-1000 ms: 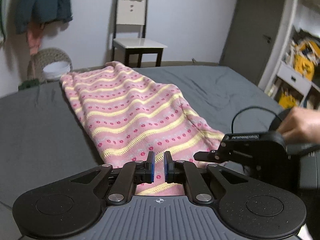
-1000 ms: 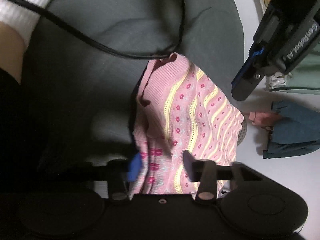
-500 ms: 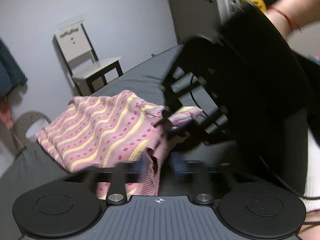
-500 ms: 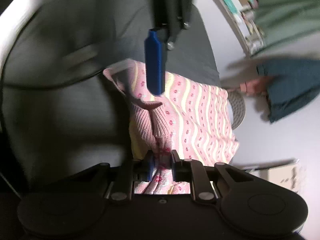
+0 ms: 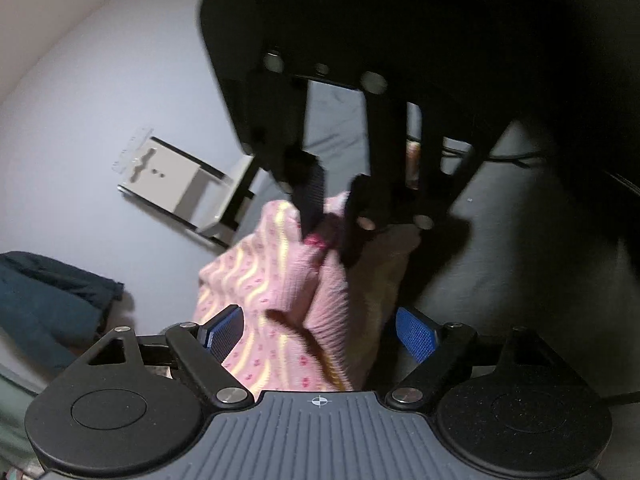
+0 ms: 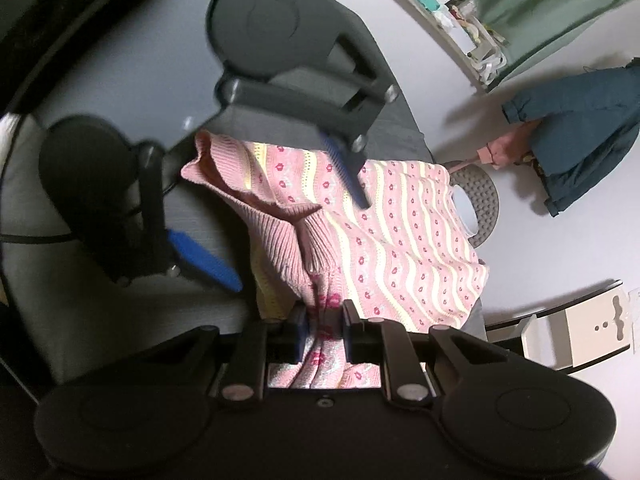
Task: Fold clothes
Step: 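Grasp the folded sweater edge with the right tool while the left tool holds beside it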
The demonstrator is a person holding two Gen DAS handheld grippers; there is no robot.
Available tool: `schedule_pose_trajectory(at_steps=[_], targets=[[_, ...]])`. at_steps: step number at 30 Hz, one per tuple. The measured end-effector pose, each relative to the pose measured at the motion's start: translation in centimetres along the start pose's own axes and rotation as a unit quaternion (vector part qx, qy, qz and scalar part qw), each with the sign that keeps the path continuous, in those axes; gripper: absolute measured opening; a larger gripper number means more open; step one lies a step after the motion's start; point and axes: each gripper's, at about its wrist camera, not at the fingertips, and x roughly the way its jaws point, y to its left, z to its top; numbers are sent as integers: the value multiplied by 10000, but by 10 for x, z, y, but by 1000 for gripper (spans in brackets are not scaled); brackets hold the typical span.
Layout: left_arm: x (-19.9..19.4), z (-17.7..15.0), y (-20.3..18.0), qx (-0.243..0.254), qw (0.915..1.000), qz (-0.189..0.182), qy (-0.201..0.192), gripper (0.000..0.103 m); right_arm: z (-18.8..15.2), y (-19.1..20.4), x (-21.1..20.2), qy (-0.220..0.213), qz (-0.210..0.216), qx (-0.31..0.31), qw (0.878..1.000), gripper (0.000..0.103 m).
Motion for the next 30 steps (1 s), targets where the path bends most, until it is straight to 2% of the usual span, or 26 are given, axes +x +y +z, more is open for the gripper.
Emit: schedule_pose_trajectory(at_steps=[1,4,5,6,7,8,9,11,15,17,19,20,23,25,30], targets=[[-2,1,-3,106,9999,-17,-20,84,0,-1,1,-6,3,15,10000,18],[-3,5,-8,135,9999,-80,12,67,0,-3,0,-39,23,89,10000,18],[-3,6,-8,67,9999,-104,47,54,0,-4,1,-50,40,108,9999,18],[-2,8,-8,0,9999,-129,83,46,1,-5,1,-57,54,122,9999,18],[-1,8,-8,-47,9998,-138,128,31,1,-6,2,-49,60,114,9999,18],[0,9,-7,-83,9997,-140,178,22,1,-6,2,-41,66,107,9999,18],[-1,9,-5,-160,9995,-182,189,18,1,-7,3,-33,72,99,9999,18],[-5,10,0,-444,9984,-326,154,14,1,-8,4,-17,84,83,9999,18],[-12,5,12,-1036,9937,-399,117,12,2,-7,3,14,31,44,10000,19],[-15,3,15,-1198,9921,-366,107,12,2,-6,3,60,63,48,10000,33],[-18,-1,19,-1369,9900,-338,90,12,2,-4,2,116,117,44,9999,63],[-20,-2,20,-1444,9889,-335,85,12,2,0,0,91,122,-6,9999,66],[-25,-8,23,-1679,9852,-337,55,11,1,14,1,145,136,-316,9993,69],[-28,-12,25,-1825,9826,-344,42,11,0,27,4,207,36,-621,9979,76],[-22,-18,34,-2024,9787,-334,12,11,-5,58,24,373,-727,-1594,9838,77]])
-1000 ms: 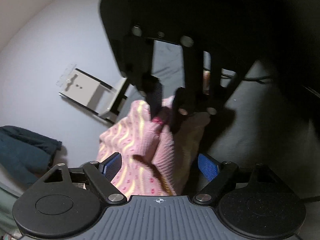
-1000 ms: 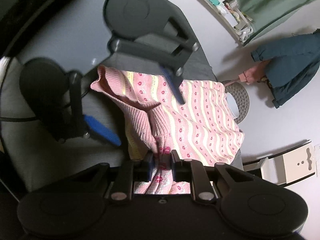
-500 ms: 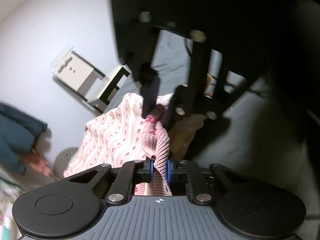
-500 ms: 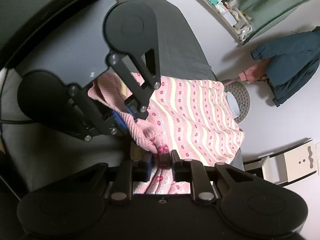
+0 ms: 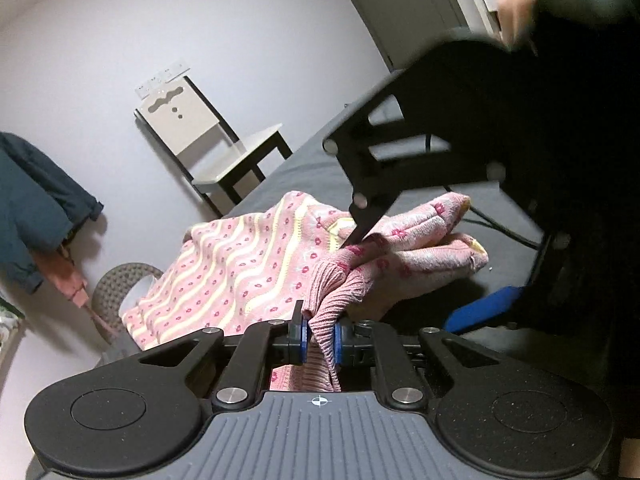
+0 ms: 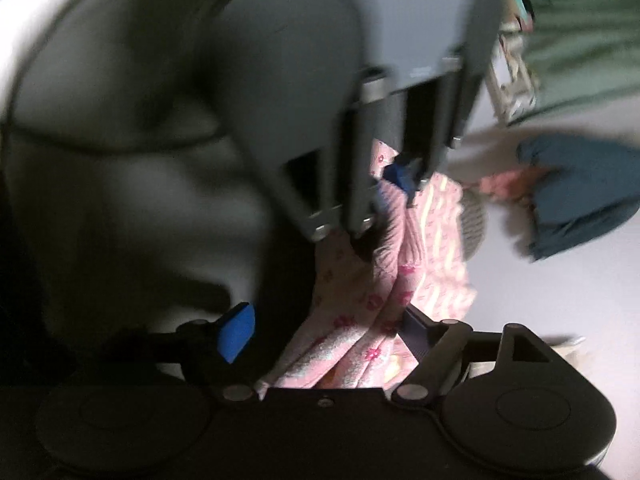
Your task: Fold clothes
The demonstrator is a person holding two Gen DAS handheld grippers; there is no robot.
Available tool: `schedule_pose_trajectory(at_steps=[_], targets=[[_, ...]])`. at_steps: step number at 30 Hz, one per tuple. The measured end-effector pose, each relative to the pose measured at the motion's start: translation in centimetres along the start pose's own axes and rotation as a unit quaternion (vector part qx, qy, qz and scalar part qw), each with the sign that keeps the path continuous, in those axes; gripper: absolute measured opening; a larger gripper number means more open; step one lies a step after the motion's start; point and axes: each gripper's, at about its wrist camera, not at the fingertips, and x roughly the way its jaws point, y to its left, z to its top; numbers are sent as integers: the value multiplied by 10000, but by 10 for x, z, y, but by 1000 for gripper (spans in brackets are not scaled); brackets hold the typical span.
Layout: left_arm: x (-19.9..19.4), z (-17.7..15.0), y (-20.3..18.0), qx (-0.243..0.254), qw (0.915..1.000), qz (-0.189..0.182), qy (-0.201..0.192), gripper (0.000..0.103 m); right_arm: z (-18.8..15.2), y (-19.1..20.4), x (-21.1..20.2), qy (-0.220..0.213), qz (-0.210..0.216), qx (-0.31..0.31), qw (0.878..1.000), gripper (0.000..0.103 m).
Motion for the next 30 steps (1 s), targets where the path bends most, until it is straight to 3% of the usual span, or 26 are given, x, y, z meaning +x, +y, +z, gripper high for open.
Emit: schedule_pose_trajectory(at_steps=[5,11,13,15,24,27,30], targets=[[6,4,8,-146,9999,1,-41,11,2,6,13,190,-453,-221,9985,73],[11,5,19,-279,9996,27,-82,11,0,-3,23,371,-568,-67,9977,40],[9,5,19,-265,9996,45,-102,11,0,-5,20,295,-623,-60,9976,21],[6,8,23,-199,9997,69,-135,11,0,-7,15,196,-705,-60,9973,17],[-53,20,17,662,9951,450,-578,11,8,-38,-41,-188,-805,69,9966,15],[-80,21,10,918,9926,400,-681,11,13,-40,-65,-290,-636,-36,9975,15],[-103,24,8,963,9919,62,-831,11,19,-38,-95,-397,-294,-100,9987,15]])
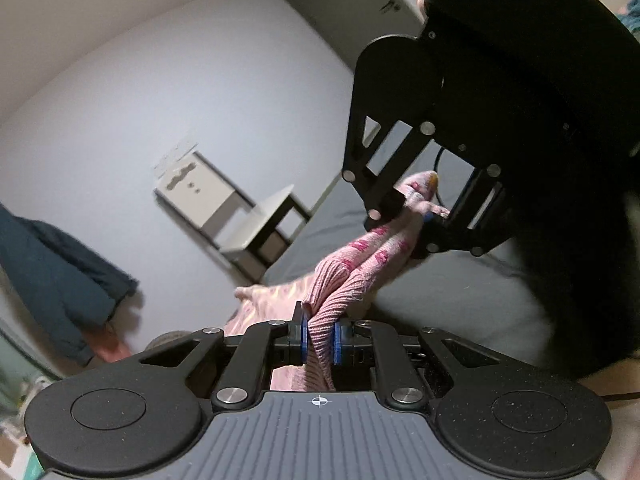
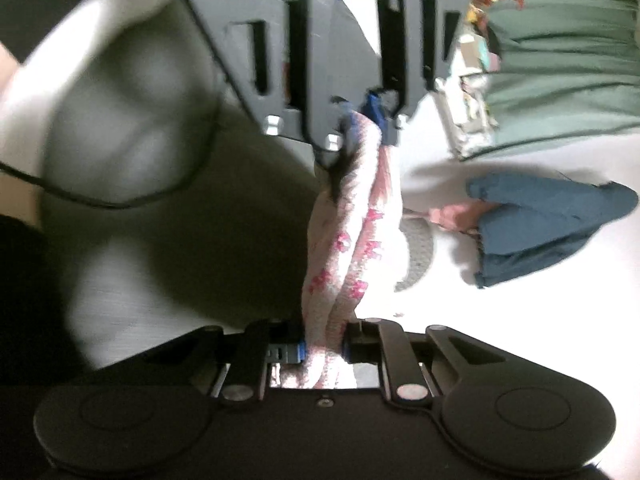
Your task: Fold clothes
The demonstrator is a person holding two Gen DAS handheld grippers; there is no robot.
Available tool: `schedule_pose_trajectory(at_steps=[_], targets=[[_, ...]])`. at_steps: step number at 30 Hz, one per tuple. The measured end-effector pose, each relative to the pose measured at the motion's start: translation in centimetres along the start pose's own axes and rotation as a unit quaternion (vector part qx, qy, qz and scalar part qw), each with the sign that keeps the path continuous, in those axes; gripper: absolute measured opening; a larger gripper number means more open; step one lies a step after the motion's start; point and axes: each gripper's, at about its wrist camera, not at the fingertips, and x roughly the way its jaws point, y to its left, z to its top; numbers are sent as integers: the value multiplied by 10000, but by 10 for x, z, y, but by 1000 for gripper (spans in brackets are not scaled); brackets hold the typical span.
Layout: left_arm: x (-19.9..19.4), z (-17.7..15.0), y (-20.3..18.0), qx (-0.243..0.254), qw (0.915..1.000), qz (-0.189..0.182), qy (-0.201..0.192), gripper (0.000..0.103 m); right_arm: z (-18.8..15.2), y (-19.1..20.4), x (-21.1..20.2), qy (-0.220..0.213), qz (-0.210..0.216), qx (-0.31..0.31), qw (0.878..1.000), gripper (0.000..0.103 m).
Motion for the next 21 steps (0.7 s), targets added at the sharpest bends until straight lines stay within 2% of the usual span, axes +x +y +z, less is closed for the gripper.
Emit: schedule_pose_trajectory(at_steps=[2,5,7,8,11,14,18,21], targets=[[-16,1,-3,136,9985,-491,-200,11,4,0,-18,-29,353,51,9994,15],[-33,-4,-2,-34,9891,-1407,-444,11,9,4,-43,-101,1065,188,9941,15],[-31,-11,-2,-193,9844,-1687,-456,12,10,6,-47,-115,1368,278,9901,15],[-26,-13,-3,-208,9844,-1701,-399,11,11,6,-48,-120,1501,325,9881,15],[-10,-14,2,-176,9878,-1526,-249,12,10,-6,-34,-54,1540,572,9864,15],[10,-11,18,-299,9923,-1187,-210,12,1,-37,-14,-13,1746,1041,9791,16],[40,-7,44,-605,9950,-765,-195,12,-7,-83,17,36,1966,1333,9714,16],[61,-11,59,-979,9934,-573,-179,12,-14,-105,46,167,2282,1639,9596,16]])
